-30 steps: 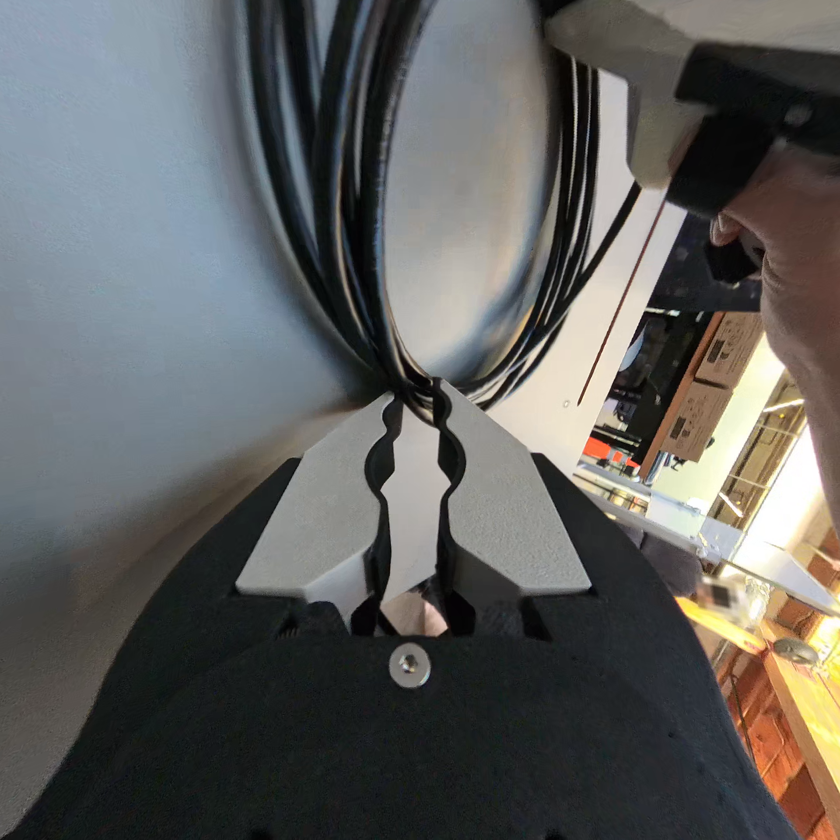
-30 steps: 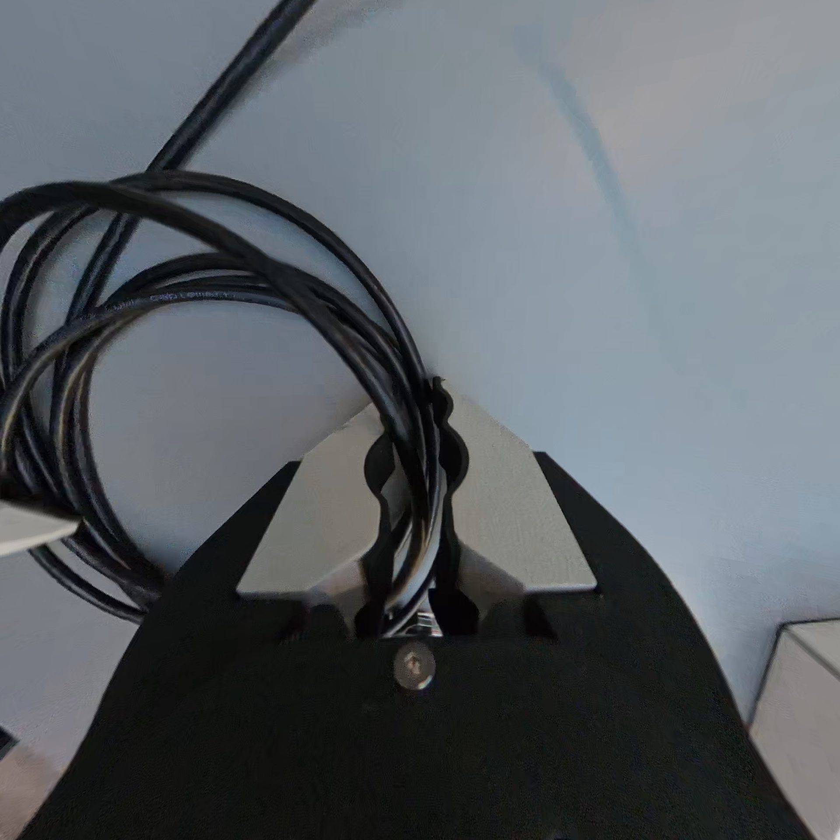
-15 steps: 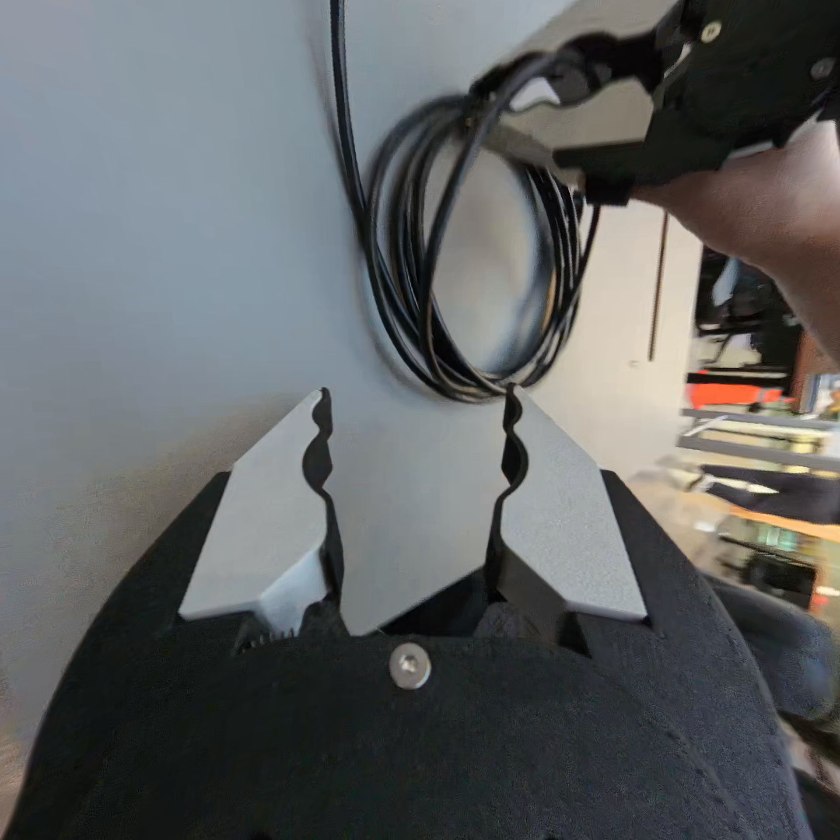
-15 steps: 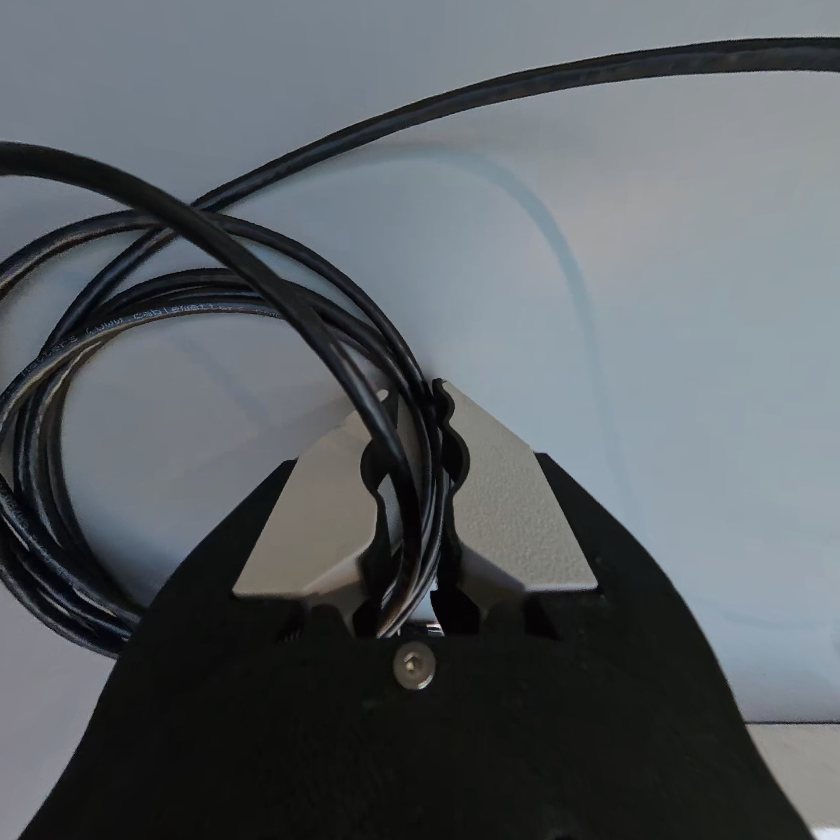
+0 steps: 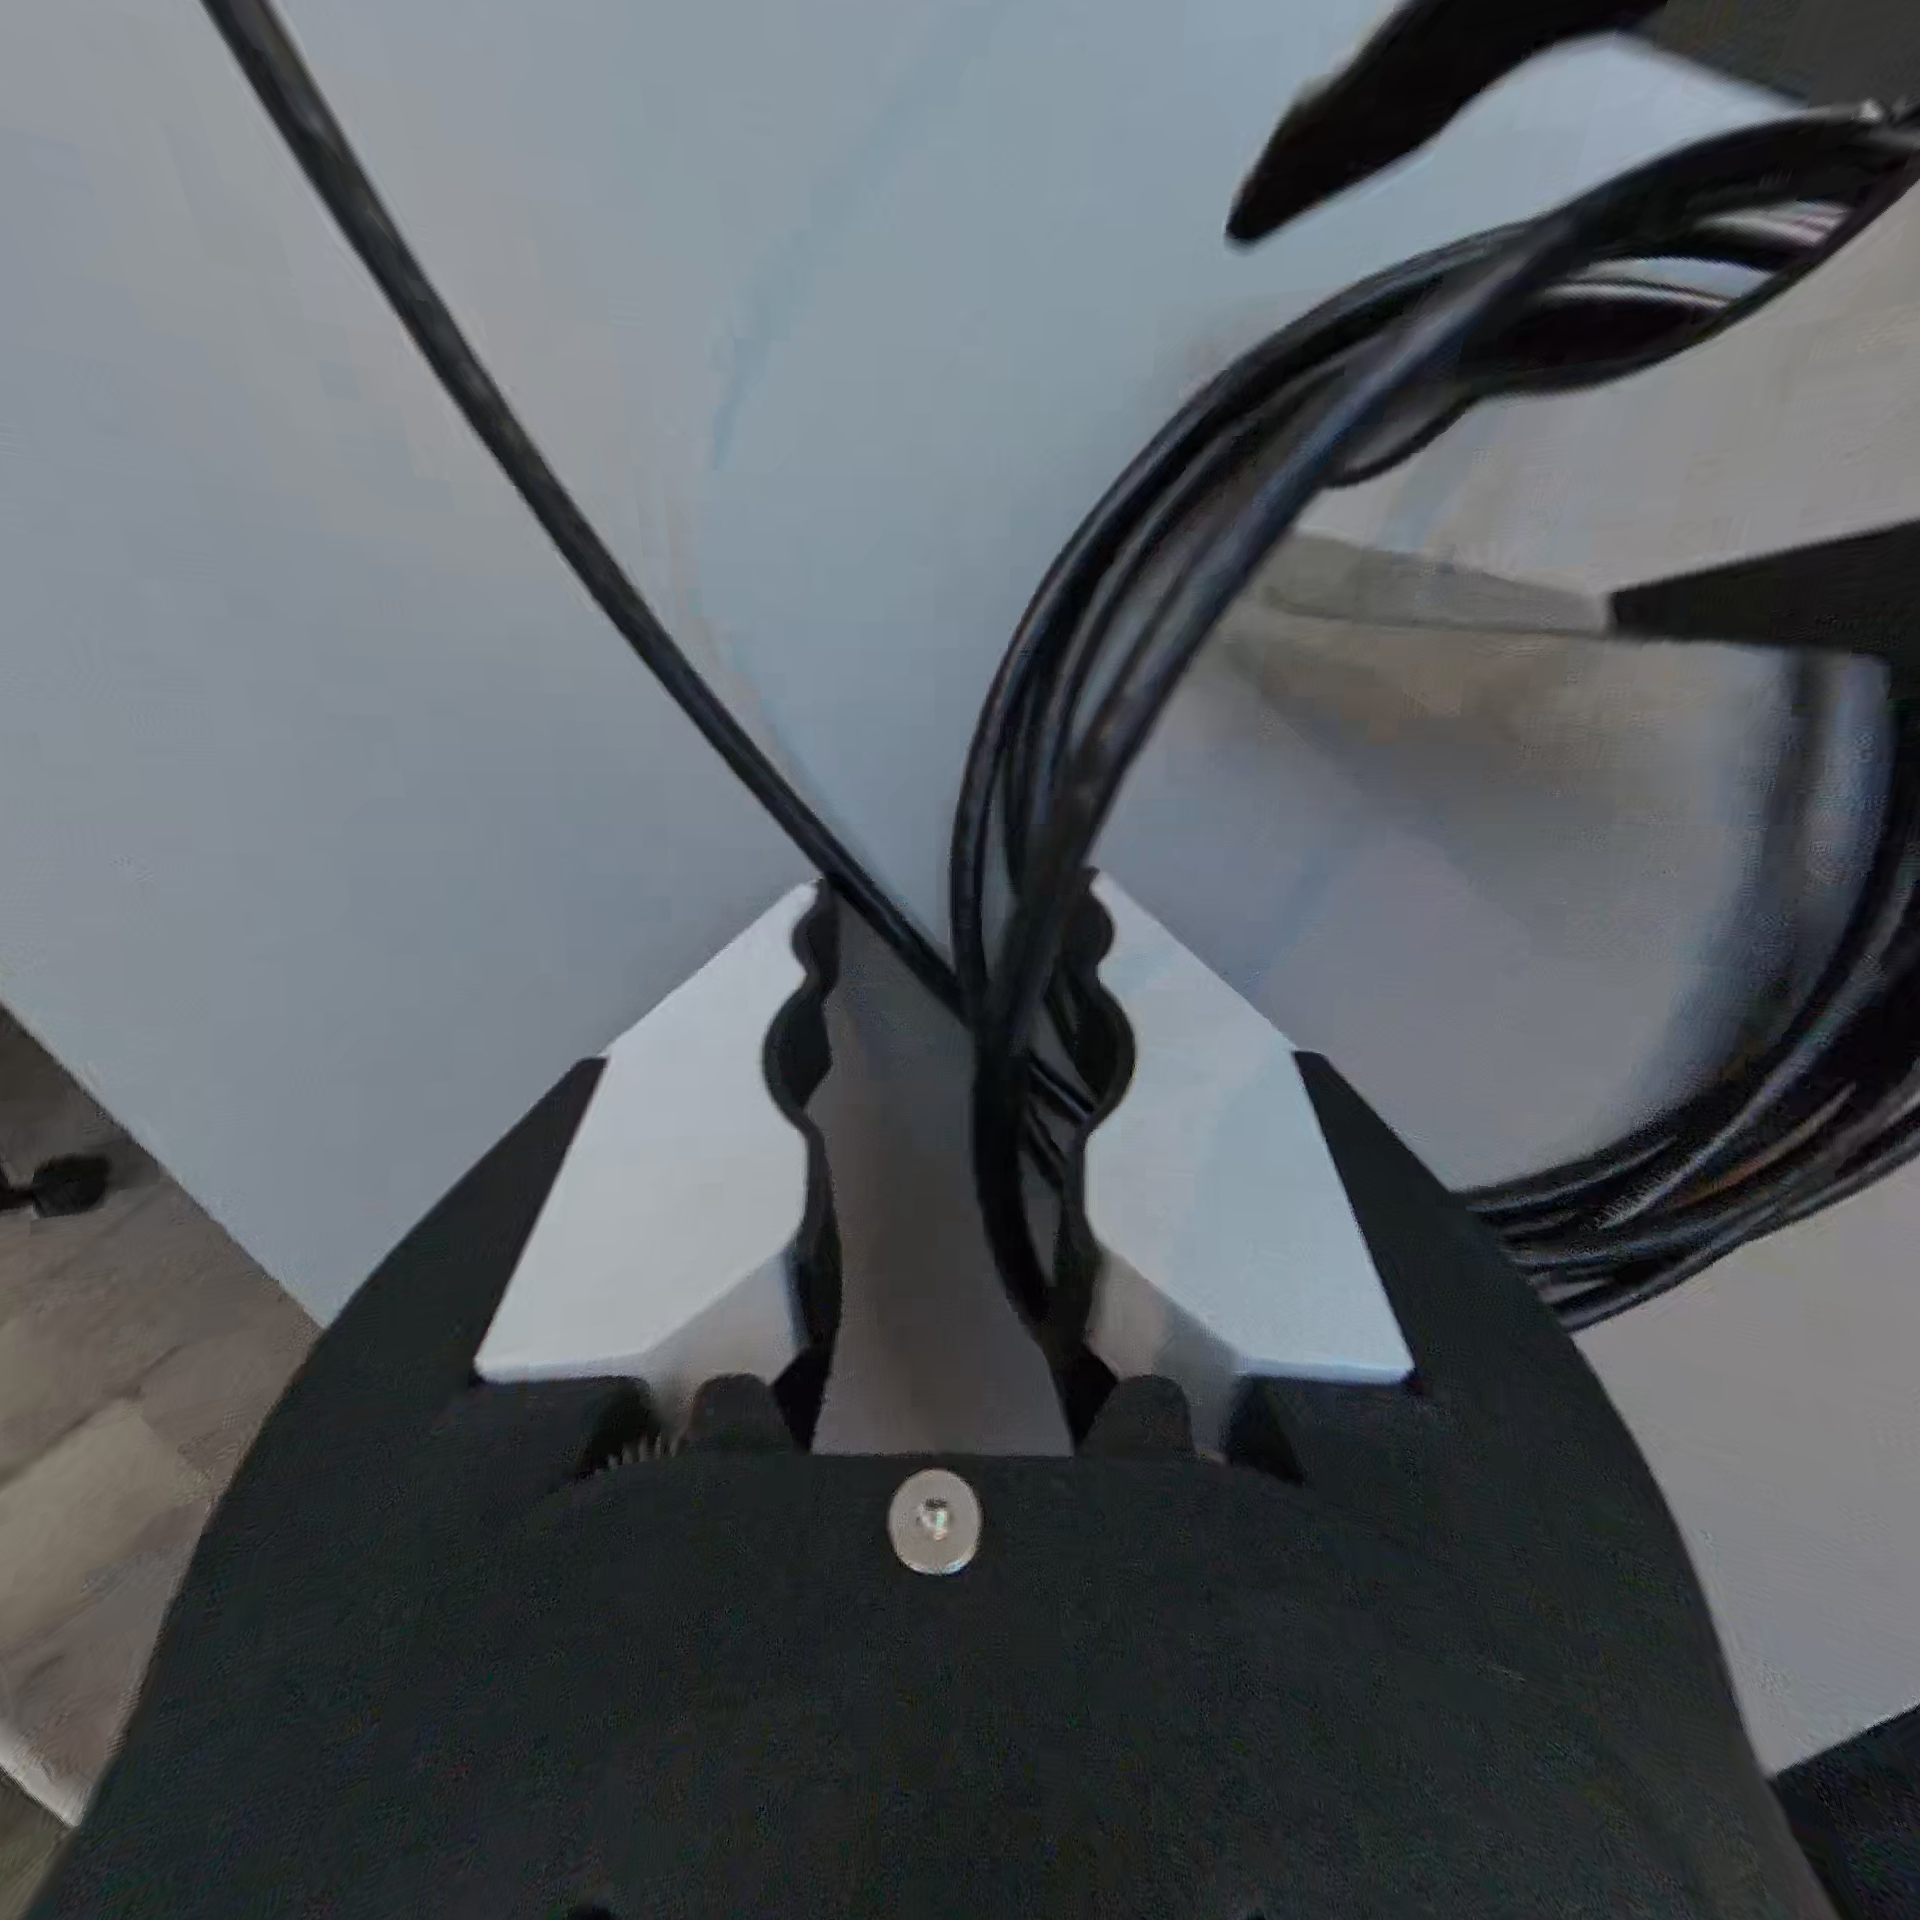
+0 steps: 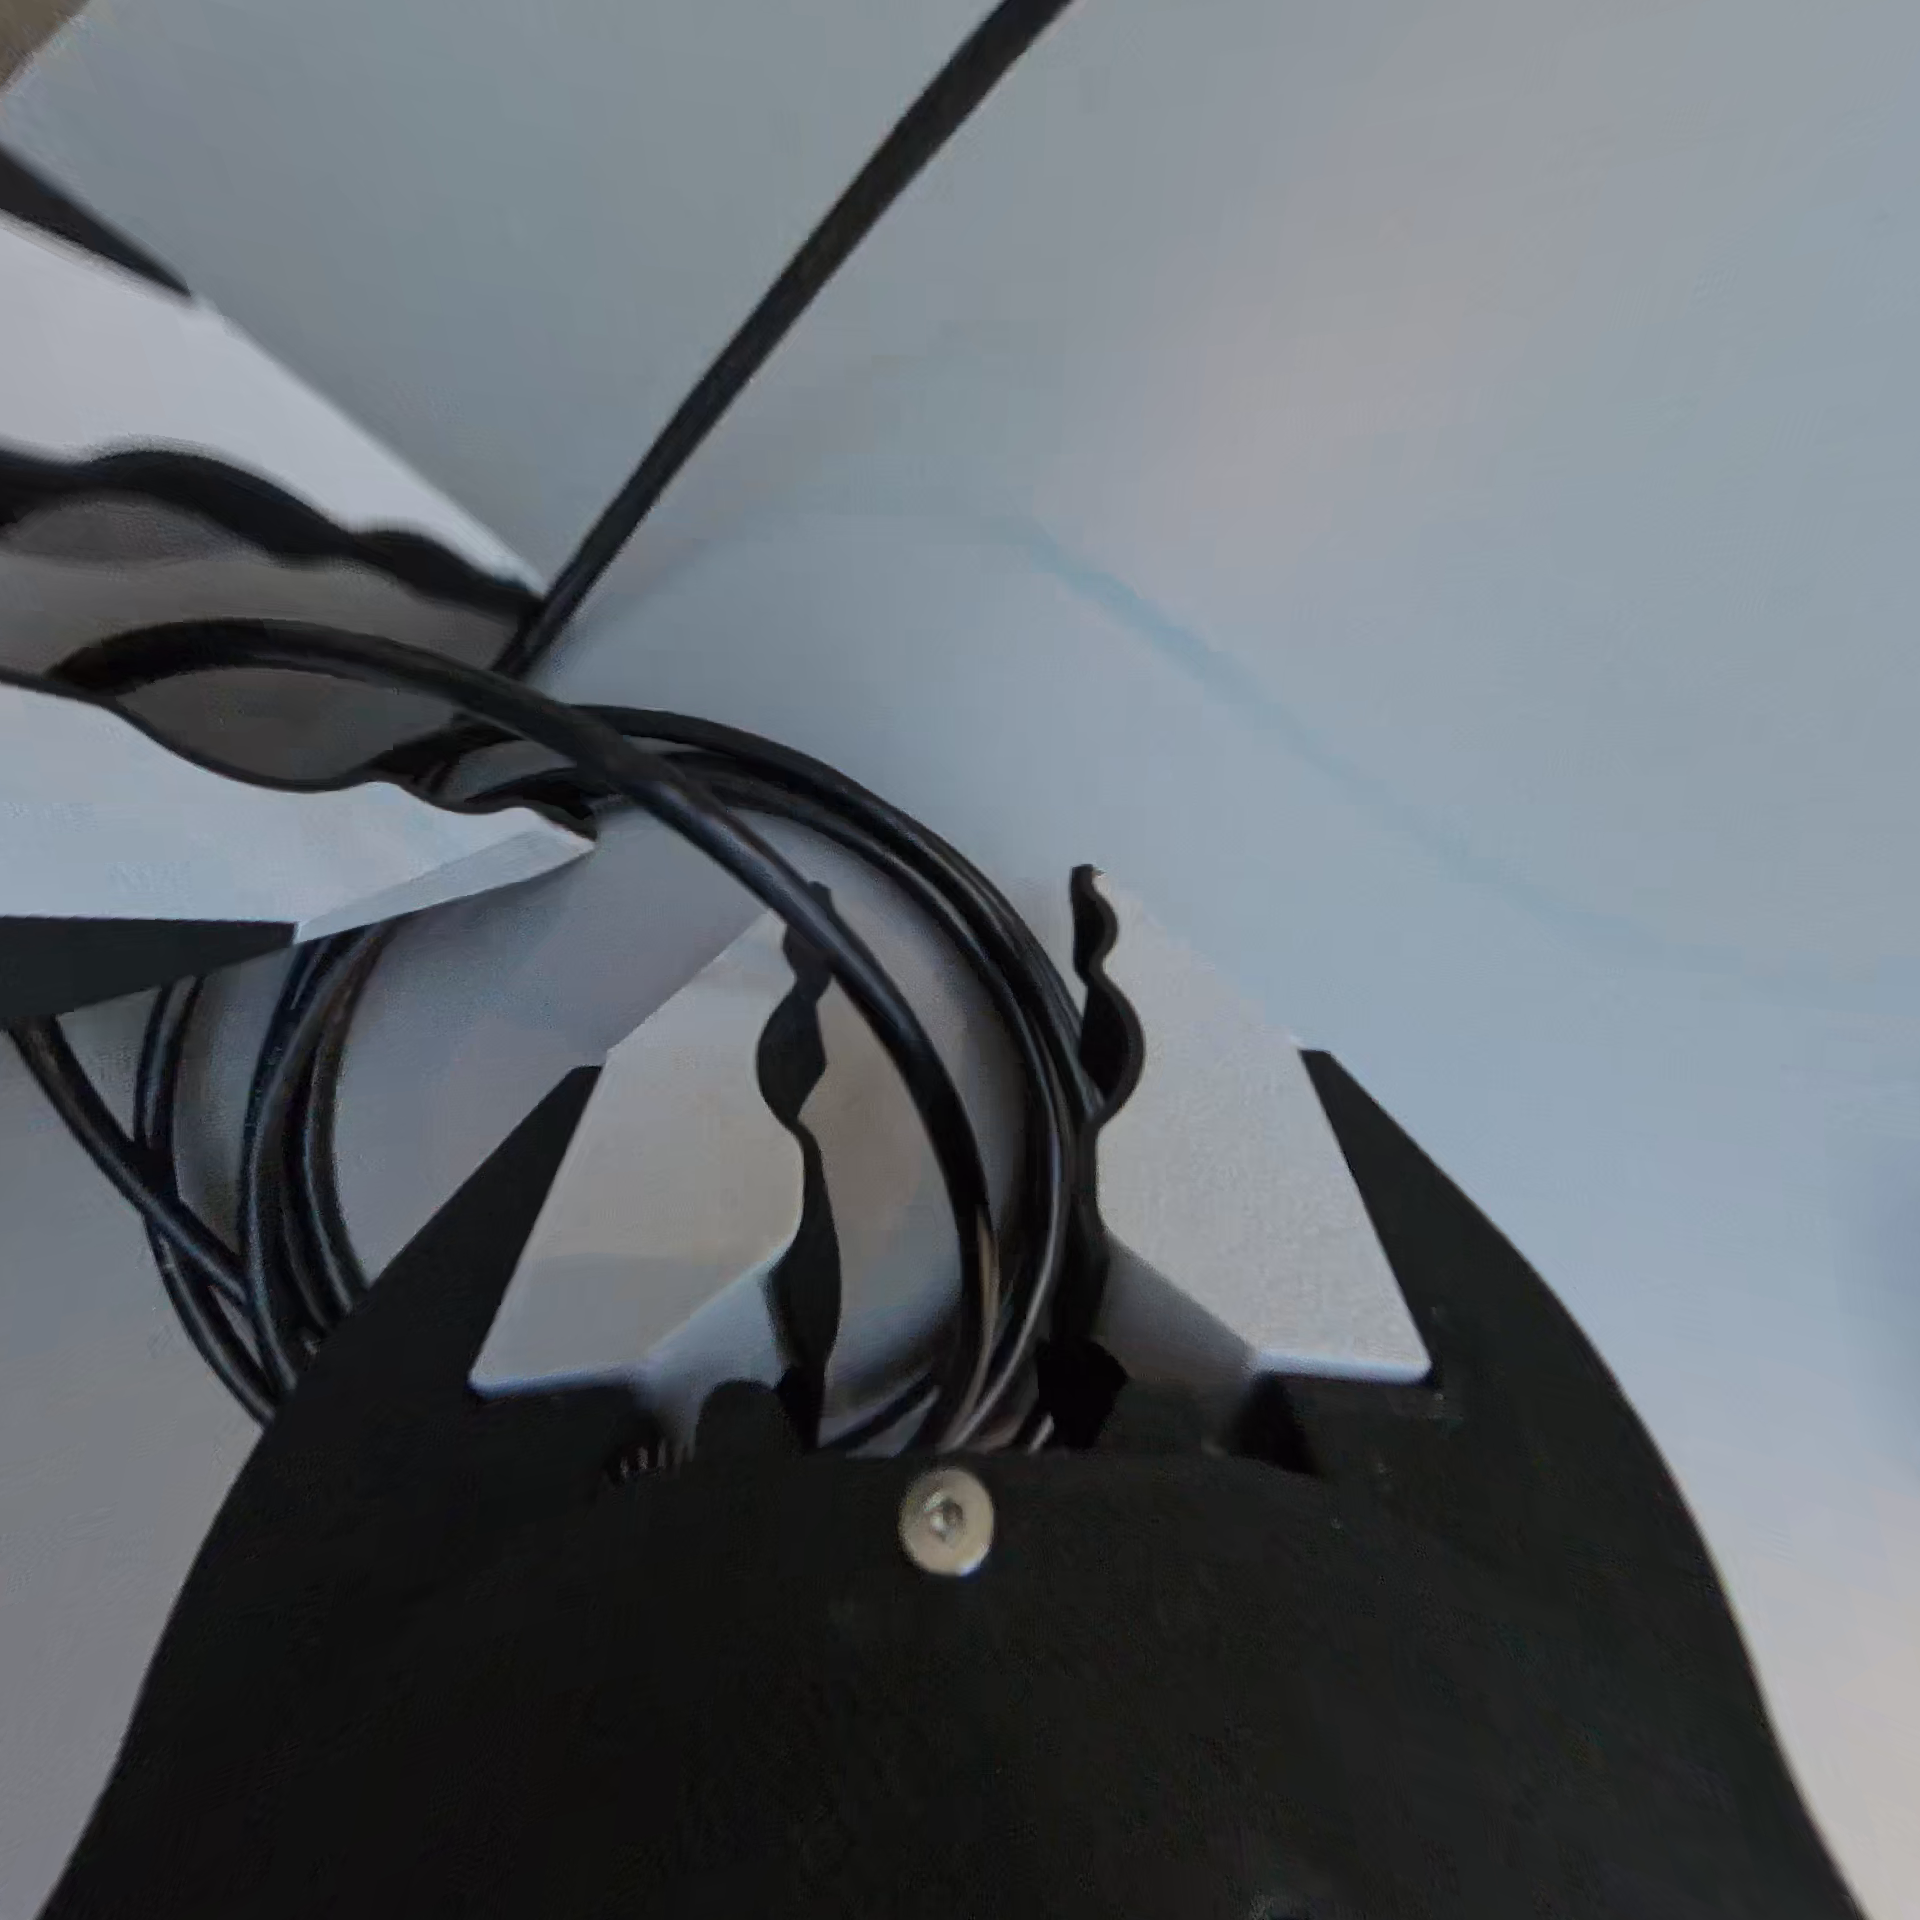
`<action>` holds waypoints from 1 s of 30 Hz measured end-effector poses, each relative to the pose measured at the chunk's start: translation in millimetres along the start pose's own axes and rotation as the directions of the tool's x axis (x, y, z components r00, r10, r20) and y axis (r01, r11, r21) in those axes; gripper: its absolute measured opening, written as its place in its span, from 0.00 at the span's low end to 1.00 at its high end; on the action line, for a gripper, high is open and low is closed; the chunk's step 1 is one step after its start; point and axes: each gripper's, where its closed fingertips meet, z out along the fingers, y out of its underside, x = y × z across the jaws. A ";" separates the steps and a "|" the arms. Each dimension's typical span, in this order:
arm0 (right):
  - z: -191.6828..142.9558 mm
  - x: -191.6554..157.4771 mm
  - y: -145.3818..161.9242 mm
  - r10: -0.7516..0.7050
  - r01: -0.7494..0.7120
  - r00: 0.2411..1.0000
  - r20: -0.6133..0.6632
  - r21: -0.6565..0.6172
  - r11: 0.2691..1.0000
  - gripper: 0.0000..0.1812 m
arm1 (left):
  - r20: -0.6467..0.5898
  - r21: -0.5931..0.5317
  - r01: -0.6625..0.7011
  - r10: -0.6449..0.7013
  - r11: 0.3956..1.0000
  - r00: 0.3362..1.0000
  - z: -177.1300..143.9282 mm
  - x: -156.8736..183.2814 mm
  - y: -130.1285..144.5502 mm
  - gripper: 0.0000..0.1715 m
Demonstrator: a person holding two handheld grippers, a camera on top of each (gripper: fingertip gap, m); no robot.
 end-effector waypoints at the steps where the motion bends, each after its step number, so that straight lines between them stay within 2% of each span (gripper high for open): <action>1: -17.2 10.4 3.4 0.112 -0.110 0.991 -0.070 0.034 0.993 0.30 | -0.014 0.011 -0.049 0.049 0.999 0.999 0.0 4.5 -1.6 0.15; 2: -40.9 22.7 17.2 0.267 -0.261 0.949 -0.168 0.058 0.964 0.31 | -0.022 0.018 -0.083 0.083 0.996 0.996 0.1 7.2 -2.2 0.11; 3: -67.6 30.2 41.2 0.455 -0.445 0.852 -0.259 0.101 0.890 0.30 | -0.028 0.019 -0.092 0.092 0.996 0.995 0.2 8.4 -2.3 0.09; 4: -89.7 23.0 62.7 0.636 -0.610 0.730 -0.251 0.181 0.771 0.34 | -0.035 0.018 -0.089 0.089 0.996 0.995 0.3 9.2 -2.4 0.08; 6: -110.4 -6.5 95.3 0.910 -0.854 0.401 -0.103 0.318 0.412 0.37 | -0.049 0.013 -0.076 0.077 0.997 0.996 0.3 10.5 -2.5 0.06; 7: -106.8 -25.5 102.0 0.959 -0.910 0.283 -0.021 0.310 0.275 0.38 | -0.050 0.009 -0.075 0.076 0.997 0.996 0.4 10.6 -2.6 0.06; 8: -97.6 -41.3 109.8 0.974 -0.939 0.225 -0.021 0.261 0.223 0.44 | -0.048 0.005 -0.079 0.079 0.997 0.996 0.4 10.8 -2.6 0.06; 9: -88.1 -49.8 114.6 0.975 -0.949 0.213 -0.056 0.224 0.220 0.48 | -0.045 0.001 -0.080 0.080 0.997 0.996 0.5 11.1 -2.4 0.06; 11: -74.6 -46.4 119.1 0.949 -0.929 0.262 -0.174 0.223 0.297 0.47 | -0.041 -0.005 -0.079 0.079 0.997 0.996 0.5 11.4 -2.2 0.06; 13: -60.2 -45.8 133.4 0.882 -0.899 0.338 -0.329 0.163 0.406 0.40 | -0.048 -0.006 -0.076 0.075 0.997 0.996 0.4 11.5 -2.0 0.06; 14: -61.0 -38.3 134.1 0.835 -0.856 0.383 -0.395 0.189 0.481 0.32 | -0.055 -0.008 -0.076 0.075 0.997 0.996 0.1 11.6 -1.6 0.06; 18: -48.2 -28.4 116.1 0.794 -0.808 0.511 -0.330 0.130 0.574 0.11 | -0.066 -0.028 -0.059 0.057 0.998 0.996 -3.9 8.1 8.7 0.06; 20: -43.1 -20.5 107.0 0.782 -0.796 0.562 -0.269 0.079 0.600 0.09 | -0.080 -0.046 -0.049 0.045 0.998 0.996 -7.5 8.0 17.2 0.06; 22: -35.1 -16.9 93.4 0.697 -0.712 0.690 -0.195 -0.010 0.702 0.09 | -0.079 -0.094 0.010 -0.018 0.996 0.997 -12.2 6.2 28.9 0.07; 24: -29.0 -15.6 83.7 0.538 -0.553 0.832 -0.137 -0.125 0.824 0.09 | -0.101 -0.092 0.162 -0.171 0.982 0.980 -17.1 6.8 39.3 0.07; 27: -24.0 -14.2 76.8 0.270 -0.271 0.962 -0.043 -0.277 0.922 0.10 | -0.183 -0.067 0.469 -0.473 0.881 0.862 -25.1 20.3 52.4 0.07; 29: -23.6 -14.1 76.0 0.161 -0.146 0.987 0.021 -0.323 0.935 0.10 | -0.273 -0.067 0.577 -0.572 0.814 0.774 -30.6 29.6 53.7 0.15; 30: -23.3 -15.4 74.9 0.133 -0.109 0.990 0.052 -0.324 0.940 0.10 | -0.290 -0.056 0.600 -0.588 0.798 0.755 -32.6 26.9 53.2 0.19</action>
